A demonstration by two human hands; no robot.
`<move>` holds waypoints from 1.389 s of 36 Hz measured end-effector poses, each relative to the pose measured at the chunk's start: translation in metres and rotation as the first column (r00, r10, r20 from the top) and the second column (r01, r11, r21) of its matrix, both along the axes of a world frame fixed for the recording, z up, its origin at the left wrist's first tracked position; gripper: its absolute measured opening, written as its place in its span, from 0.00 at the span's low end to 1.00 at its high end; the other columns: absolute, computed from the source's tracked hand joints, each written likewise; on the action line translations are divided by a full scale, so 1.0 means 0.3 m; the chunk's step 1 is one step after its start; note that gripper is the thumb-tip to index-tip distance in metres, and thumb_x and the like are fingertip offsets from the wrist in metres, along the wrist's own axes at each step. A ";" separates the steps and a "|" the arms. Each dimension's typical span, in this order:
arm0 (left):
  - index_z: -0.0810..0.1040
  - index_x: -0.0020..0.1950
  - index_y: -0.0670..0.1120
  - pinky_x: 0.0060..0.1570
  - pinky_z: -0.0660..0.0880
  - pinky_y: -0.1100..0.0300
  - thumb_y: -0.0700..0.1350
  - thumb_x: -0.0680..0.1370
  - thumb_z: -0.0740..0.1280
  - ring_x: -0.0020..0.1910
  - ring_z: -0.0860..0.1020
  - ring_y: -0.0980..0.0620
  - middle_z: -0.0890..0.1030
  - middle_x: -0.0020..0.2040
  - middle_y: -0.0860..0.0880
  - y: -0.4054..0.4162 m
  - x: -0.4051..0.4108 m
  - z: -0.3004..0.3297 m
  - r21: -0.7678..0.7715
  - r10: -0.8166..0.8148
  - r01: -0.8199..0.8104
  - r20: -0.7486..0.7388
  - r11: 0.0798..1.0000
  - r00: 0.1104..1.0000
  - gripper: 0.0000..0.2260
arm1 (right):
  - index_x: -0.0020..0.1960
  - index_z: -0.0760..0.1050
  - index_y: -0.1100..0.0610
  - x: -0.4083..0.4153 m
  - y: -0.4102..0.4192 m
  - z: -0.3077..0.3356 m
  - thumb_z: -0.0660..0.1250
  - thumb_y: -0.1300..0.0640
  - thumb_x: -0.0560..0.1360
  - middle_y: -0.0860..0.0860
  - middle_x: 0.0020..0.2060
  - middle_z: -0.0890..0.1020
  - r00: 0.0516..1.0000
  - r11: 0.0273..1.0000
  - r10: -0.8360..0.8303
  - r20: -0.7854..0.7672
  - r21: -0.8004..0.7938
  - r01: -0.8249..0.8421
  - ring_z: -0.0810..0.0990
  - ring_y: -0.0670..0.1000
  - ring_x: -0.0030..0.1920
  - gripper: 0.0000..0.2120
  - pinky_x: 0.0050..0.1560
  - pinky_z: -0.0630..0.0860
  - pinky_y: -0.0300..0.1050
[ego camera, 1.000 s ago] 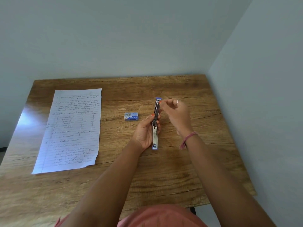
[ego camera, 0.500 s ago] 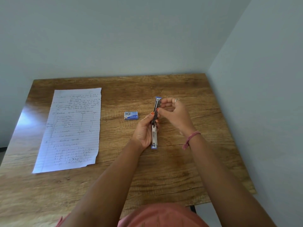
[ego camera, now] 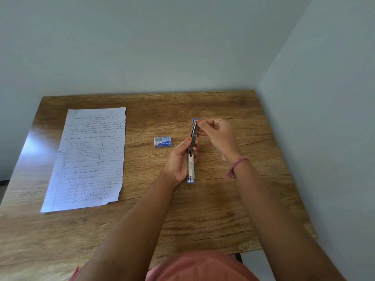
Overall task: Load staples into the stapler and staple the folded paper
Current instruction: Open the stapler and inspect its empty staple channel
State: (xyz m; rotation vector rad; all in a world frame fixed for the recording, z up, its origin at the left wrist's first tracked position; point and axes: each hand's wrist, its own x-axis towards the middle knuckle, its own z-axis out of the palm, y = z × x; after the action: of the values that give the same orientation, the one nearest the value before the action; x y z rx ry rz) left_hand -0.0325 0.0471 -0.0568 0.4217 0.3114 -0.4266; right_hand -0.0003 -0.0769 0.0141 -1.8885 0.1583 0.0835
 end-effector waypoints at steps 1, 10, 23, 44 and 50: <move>0.78 0.53 0.40 0.35 0.77 0.65 0.40 0.75 0.66 0.34 0.78 0.56 0.81 0.42 0.46 0.000 0.000 0.001 -0.008 0.000 0.000 -0.004 1.000 1.000 0.09 | 0.44 0.80 0.51 0.002 -0.006 -0.001 0.70 0.51 0.75 0.48 0.40 0.86 1.000 1.000 0.018 -0.008 0.009 -0.018 0.85 0.46 0.43 0.05 0.50 0.82 0.47; 0.78 0.54 0.38 0.35 0.78 0.65 0.39 0.76 0.65 0.34 0.79 0.56 0.81 0.41 0.45 -0.001 0.001 0.007 -0.014 0.006 -0.007 -0.025 1.000 1.000 0.08 | 0.47 0.81 0.54 -0.029 -0.023 -0.031 0.67 0.55 0.78 0.46 0.41 0.86 0.997 0.984 0.004 -0.072 0.179 0.009 0.84 0.42 0.43 0.05 0.39 0.76 0.30; 0.83 0.47 0.41 0.35 0.78 0.64 0.40 0.75 0.66 0.35 0.79 0.56 0.82 0.42 0.46 -0.001 0.000 -0.002 0.008 0.015 -0.015 0.011 1.000 1.000 0.06 | 0.44 0.81 0.50 -0.028 -0.009 -0.046 0.71 0.58 0.75 0.46 0.39 0.86 0.999 0.991 -0.019 0.028 0.130 0.015 0.85 0.45 0.43 0.04 0.48 0.81 0.40; 0.76 0.54 0.45 0.34 0.75 0.65 0.43 0.75 0.65 0.34 0.77 0.58 0.82 0.44 0.50 -0.003 -0.008 0.020 0.068 -0.006 0.001 0.066 0.998 0.998 0.08 | 0.66 0.71 0.48 -0.041 -0.086 -0.031 0.56 0.71 0.75 0.46 0.57 0.74 0.795 0.829 0.474 0.379 -0.495 -0.259 0.78 0.45 0.49 0.26 0.35 0.73 0.35; 0.76 0.55 0.45 0.34 0.74 0.66 0.44 0.75 0.66 0.35 0.76 0.57 0.83 0.45 0.50 -0.003 -0.008 0.022 0.092 -0.004 -0.002 0.064 0.996 0.998 0.09 | 0.69 0.66 0.48 -0.038 -0.080 -0.022 0.56 0.71 0.75 0.49 0.60 0.73 0.837 0.906 0.353 0.418 -0.376 -0.195 0.79 0.46 0.50 0.27 0.46 0.79 0.44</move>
State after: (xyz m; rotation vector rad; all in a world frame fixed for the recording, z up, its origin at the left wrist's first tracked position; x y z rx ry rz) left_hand -0.0349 0.0462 -0.0501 0.5244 0.2692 -0.4003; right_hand -0.0116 -0.1011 0.0075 -2.1862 -0.4757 -0.2284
